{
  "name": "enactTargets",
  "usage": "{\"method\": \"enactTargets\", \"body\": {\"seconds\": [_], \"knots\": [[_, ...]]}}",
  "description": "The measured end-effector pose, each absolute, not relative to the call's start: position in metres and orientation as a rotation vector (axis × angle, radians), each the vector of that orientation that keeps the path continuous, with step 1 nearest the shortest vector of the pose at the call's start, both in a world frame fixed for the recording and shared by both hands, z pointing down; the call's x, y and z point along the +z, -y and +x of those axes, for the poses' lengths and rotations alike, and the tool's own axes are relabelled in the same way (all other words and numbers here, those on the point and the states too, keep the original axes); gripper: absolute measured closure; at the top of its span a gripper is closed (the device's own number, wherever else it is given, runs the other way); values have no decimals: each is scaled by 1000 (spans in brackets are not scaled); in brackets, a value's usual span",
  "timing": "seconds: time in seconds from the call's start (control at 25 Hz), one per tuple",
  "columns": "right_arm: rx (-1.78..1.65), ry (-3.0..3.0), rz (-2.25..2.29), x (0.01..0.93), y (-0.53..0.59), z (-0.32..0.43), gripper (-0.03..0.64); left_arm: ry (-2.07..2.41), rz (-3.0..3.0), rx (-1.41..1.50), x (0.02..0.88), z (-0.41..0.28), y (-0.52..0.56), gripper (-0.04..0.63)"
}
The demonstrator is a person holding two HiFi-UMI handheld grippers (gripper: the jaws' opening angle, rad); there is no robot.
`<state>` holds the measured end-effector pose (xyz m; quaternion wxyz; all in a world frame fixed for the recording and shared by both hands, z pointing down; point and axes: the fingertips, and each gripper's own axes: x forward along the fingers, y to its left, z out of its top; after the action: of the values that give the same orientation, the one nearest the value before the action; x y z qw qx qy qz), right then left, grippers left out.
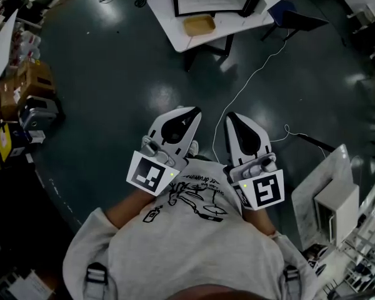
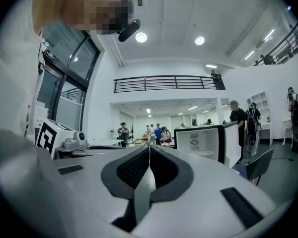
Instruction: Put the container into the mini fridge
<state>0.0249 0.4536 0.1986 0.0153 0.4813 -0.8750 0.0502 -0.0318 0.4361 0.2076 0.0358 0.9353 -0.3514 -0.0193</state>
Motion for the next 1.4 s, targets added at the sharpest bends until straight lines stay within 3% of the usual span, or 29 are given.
{"method": "enactTargets", "body": {"seconds": [0.56,1.4], "knots": [[149,2678,1505,208,-374,29,588,1075,2867,-92,215,-29,-352,580],[125,2646,1498,210,-151,2,588,1100,2865,-95,214,-60,-130,580]]}}
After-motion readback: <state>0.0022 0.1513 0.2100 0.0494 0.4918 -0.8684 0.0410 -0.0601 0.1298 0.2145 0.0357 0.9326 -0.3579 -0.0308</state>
